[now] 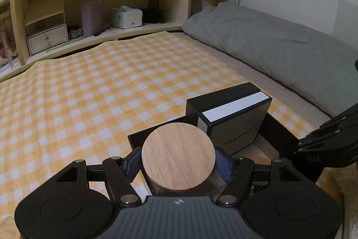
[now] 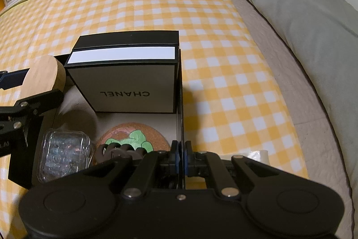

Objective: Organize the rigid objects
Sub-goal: 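Lower the round coaster into the black box and open the left tool, then move the left tool back over the oval wooden lid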

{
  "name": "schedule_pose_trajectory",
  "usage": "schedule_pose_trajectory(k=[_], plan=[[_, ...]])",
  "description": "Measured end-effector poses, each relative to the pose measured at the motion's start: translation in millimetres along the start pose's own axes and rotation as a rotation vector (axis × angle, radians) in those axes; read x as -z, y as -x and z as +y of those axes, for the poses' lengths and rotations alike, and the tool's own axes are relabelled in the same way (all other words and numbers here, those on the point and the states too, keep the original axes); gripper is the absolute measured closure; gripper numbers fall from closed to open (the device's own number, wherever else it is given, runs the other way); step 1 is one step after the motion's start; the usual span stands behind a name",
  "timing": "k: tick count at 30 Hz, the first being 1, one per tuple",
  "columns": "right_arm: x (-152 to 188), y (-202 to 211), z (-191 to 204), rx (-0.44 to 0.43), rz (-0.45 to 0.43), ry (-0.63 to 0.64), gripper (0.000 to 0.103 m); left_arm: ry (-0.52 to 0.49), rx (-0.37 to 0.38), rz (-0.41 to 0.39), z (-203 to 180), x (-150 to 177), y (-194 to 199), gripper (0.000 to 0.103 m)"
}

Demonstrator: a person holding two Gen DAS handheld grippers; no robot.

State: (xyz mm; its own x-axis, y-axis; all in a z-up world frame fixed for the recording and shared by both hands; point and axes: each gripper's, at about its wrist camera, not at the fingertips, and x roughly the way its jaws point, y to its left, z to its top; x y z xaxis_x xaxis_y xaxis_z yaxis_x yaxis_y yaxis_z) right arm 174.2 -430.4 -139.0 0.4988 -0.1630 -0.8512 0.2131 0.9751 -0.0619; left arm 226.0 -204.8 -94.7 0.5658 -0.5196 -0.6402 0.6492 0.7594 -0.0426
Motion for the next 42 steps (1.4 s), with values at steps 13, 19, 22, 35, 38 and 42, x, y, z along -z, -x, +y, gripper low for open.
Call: schedule_pose_trajectory(k=[13, 19, 22, 35, 38, 42], plan=[[0, 1, 0, 0.002, 0.000, 0.003, 0.098, 0.020, -0.004, 0.001, 2, -1, -1, 0.026], [0, 1, 1, 0.001, 0.000, 0.004, 0.098, 0.019, -0.007, 0.008, 1, -1, -1, 0.025], [1, 1, 0, 0.001, 0.000, 0.003, 0.098, 0.018, -0.003, 0.014, -1, -1, -1, 0.025], [0, 1, 0, -0.002, 0.001, 0.001, 0.098, -0.003, -0.011, 0.030, -12, -2, 16, 0.017], [1, 1, -1, -0.004, 0.000, -0.003, 0.098, -0.021, -0.021, 0.018, -16, -4, 29, 0.012], [1, 1, -1, 0.001, 0.002, 0.003, 0.098, -0.018, -0.017, -0.023, -19, -13, 53, 0.005]])
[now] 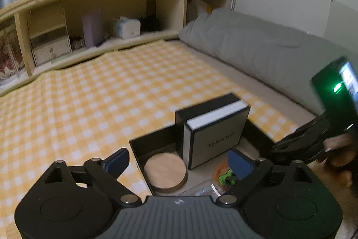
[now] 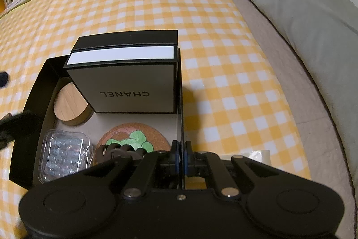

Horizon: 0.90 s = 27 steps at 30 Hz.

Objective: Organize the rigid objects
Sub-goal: 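Move the left tool back over the oval wooden lid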

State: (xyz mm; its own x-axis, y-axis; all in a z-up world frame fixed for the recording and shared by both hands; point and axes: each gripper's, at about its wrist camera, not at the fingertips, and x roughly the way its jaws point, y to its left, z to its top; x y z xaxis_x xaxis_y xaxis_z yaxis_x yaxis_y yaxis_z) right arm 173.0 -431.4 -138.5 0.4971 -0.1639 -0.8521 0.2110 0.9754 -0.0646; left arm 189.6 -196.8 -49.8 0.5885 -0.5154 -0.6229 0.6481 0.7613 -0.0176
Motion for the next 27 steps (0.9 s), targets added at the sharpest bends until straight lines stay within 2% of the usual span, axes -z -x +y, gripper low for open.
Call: schedule_pose_trajectory(k=[4, 8, 15, 22, 27], plan=[[0, 0, 3, 0.003, 0.001, 0.006, 0.098, 0.014, -0.015, -0.031, -2, -11, 24, 0.000], [0, 0, 3, 0.003, 0.000, 0.007, 0.098, 0.007, -0.082, -0.040, 6, -21, 42, 0.000], [0, 0, 3, 0.004, 0.000, 0.006, 0.098, 0.070, -0.208, -0.022, 49, -22, 69, 0.000], [1, 0, 3, 0.007, -0.001, 0.010, 0.098, 0.192, -0.309, 0.030, 109, 2, 79, 0.000], [1, 0, 3, 0.007, -0.001, 0.011, 0.098, 0.321, -0.366, 0.082, 150, 30, 68, 0.000]])
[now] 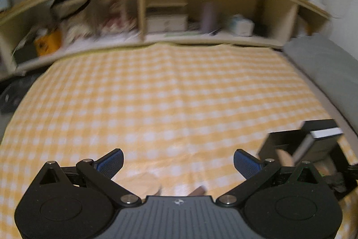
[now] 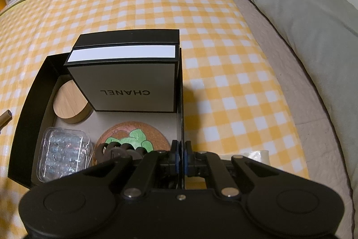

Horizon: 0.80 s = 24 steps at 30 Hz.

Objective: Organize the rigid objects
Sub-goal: 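Move the left tool back over the oval wooden lid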

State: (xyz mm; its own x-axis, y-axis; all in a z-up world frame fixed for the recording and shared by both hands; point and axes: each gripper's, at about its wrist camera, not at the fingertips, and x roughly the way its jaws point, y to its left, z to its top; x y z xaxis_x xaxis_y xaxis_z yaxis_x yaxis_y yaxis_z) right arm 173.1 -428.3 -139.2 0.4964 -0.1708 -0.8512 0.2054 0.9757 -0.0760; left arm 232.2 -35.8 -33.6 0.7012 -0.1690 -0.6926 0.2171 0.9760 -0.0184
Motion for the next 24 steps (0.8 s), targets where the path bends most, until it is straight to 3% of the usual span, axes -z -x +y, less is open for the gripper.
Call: schedule_pose_trajectory(k=[7, 15, 24], plan=[[1, 0, -1, -0.006, 0.003, -0.013, 0.098, 0.057, -0.072, 0.120, 31, 18, -45, 0.000], [1, 1, -1, -0.007, 0.003, -0.016, 0.098, 0.243, -0.122, 0.203, 68, 34, -81, 0.000], [0, 0, 0, -0.006, 0.003, -0.016, 0.098, 0.238, -0.120, 0.211, 66, 40, -94, 0.000]])
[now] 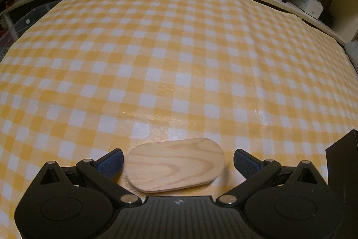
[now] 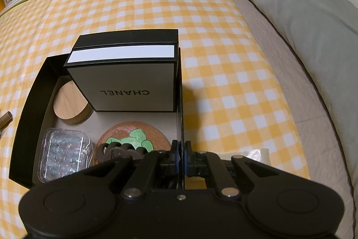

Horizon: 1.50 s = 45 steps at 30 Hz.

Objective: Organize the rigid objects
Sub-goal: 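Grasp the oval wooden lid with the left tool, then carry the oval lid into the black box and release it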

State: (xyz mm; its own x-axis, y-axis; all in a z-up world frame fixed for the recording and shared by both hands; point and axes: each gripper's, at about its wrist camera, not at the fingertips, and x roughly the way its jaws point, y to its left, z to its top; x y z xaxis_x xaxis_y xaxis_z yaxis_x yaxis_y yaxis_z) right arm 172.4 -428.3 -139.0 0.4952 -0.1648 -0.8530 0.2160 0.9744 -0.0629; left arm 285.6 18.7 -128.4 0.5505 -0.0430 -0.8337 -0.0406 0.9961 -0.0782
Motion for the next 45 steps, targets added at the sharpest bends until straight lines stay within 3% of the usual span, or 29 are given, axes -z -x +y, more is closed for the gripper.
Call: schedule_pose_trajectory(k=[6, 10, 19, 23, 28, 37, 45], plan=[[0, 0, 0, 0.001, 0.000, 0.000, 0.098, -0.010, -0.058, -0.014, -6, 2, -1, 0.000], [0, 0, 1, 0.001, 0.000, 0.001, 0.098, 0.004, -0.043, -0.006, -1, 1, -1, 0.011], [0, 0, 1, 0.002, 0.000, 0.001, 0.098, -0.048, -0.065, -0.011, -16, -10, 9, 0.011], [0, 0, 0, 0.002, 0.000, 0.001, 0.098, -0.039, 0.007, -0.077, -38, -20, 36, 0.011], [0, 0, 1, 0.003, -0.001, 0.001, 0.098, -0.077, 0.168, -0.106, -82, -18, 67, 0.011], [0, 0, 1, 0.001, 0.000, -0.001, 0.098, -0.199, 0.395, -0.083, -160, 11, 104, 0.011], [0, 1, 1, 0.000, 0.000, -0.003, 0.098, -0.235, 0.486, 0.005, -232, 34, 92, 0.011]])
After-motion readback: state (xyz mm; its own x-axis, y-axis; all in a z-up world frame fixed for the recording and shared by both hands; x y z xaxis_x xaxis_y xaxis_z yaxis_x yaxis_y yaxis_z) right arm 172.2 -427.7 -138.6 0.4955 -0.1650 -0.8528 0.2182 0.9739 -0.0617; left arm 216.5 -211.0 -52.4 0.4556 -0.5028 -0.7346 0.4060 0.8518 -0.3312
